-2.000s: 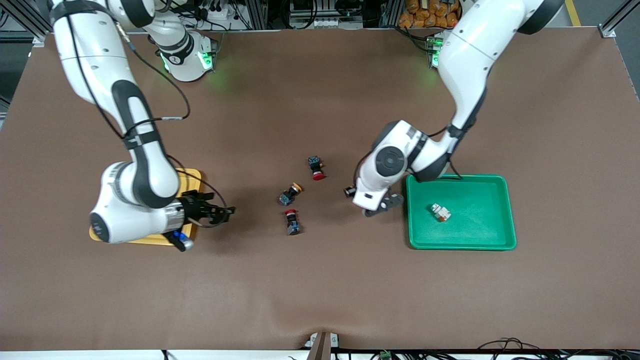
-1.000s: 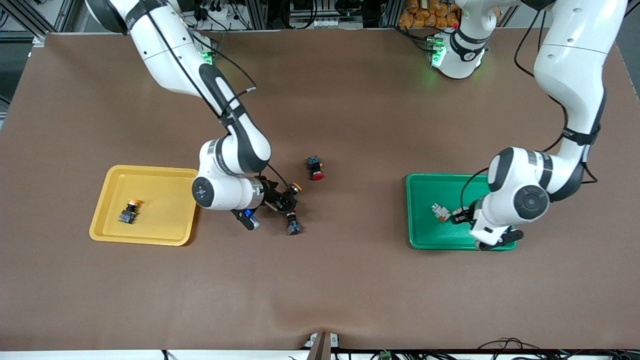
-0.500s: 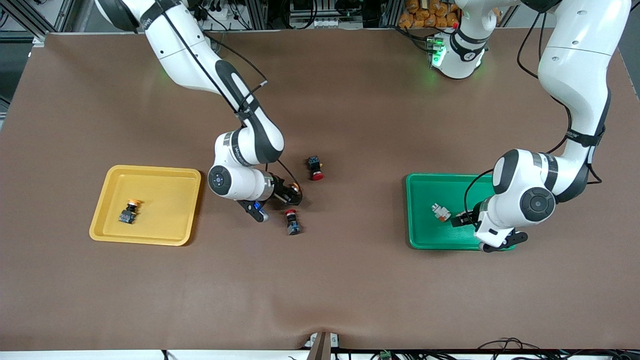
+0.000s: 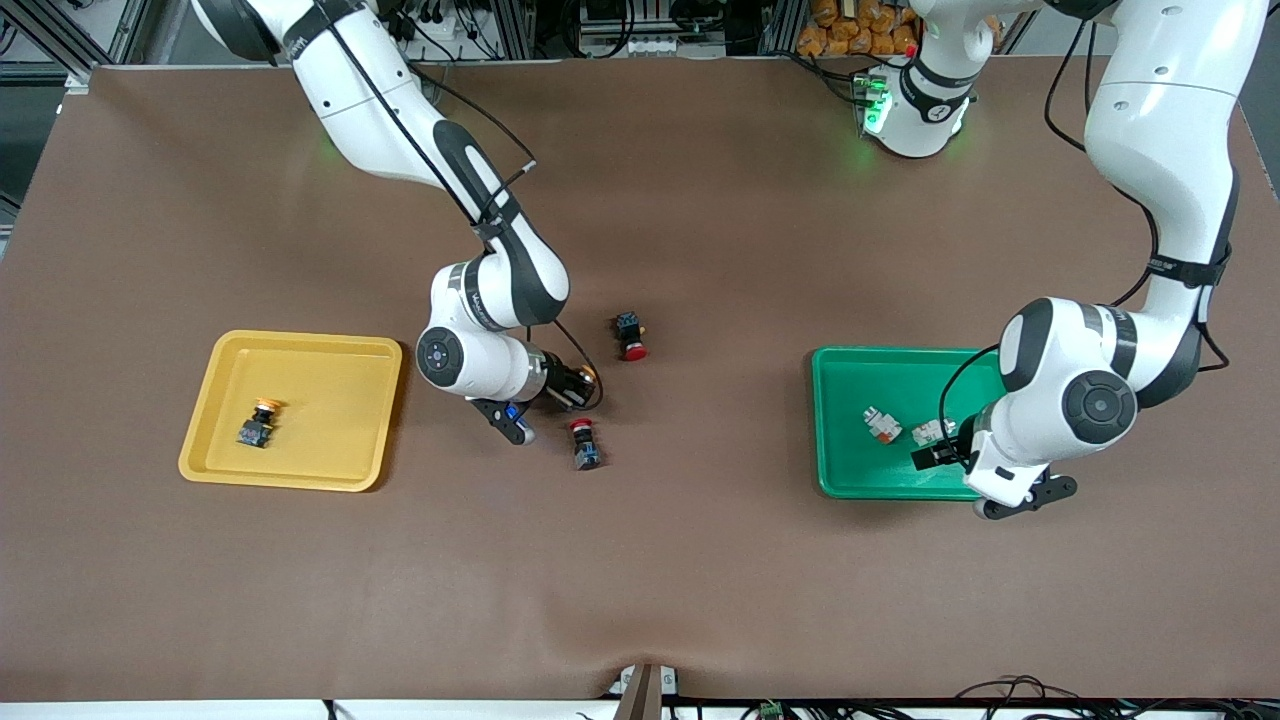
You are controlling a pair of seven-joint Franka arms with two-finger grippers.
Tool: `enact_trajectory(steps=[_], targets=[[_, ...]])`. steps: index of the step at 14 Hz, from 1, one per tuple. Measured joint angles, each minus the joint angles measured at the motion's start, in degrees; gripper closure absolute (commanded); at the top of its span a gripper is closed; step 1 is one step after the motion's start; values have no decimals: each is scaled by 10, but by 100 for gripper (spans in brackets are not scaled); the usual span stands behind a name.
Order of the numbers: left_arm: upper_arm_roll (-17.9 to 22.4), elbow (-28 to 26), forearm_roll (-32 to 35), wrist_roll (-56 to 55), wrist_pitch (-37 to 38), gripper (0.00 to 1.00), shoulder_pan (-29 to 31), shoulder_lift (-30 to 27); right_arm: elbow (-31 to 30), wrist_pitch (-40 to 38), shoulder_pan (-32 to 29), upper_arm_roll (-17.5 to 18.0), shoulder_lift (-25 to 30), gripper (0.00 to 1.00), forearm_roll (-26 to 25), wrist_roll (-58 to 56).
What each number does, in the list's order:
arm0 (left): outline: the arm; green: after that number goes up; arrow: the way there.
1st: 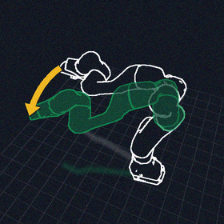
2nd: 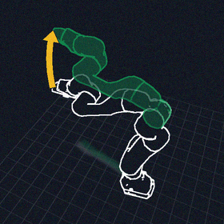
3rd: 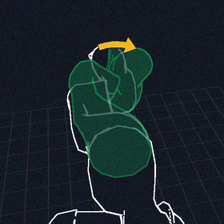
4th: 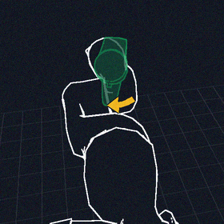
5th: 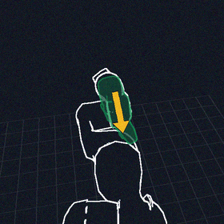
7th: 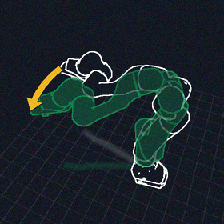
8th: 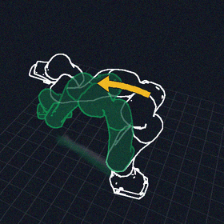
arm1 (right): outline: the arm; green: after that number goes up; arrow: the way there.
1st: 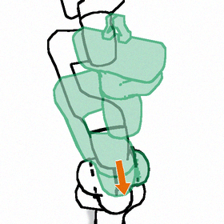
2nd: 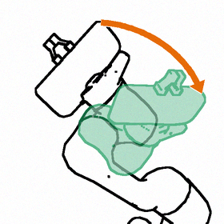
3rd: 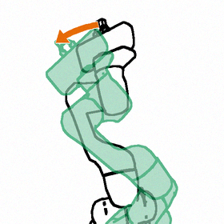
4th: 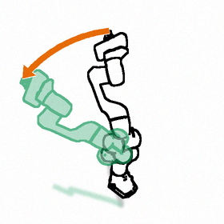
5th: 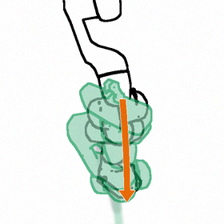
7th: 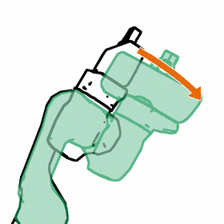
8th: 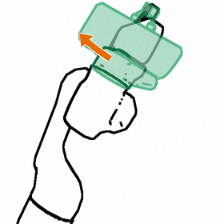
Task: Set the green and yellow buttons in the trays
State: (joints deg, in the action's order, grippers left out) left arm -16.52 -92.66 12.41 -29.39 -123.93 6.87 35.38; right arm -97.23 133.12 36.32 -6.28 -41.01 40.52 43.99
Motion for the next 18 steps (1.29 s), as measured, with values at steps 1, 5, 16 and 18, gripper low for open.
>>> enact_trajectory(steps=[1,5,16,18], targets=[[0,4,0,16,0,0,0,-8,1,-3,0,-9,4,100,-1,0],[0,15,0,95,33,0,3,-75,7,-128,-1,-94,51,100,-39,-25],[98,17,-96,282,257,0,-69,-300,15,-296,-123,-248,80,90,-57,-435],[138,14,-125,329,292,0,-69,-329,15,-312,-152,-248,76,10,-69,-482]])
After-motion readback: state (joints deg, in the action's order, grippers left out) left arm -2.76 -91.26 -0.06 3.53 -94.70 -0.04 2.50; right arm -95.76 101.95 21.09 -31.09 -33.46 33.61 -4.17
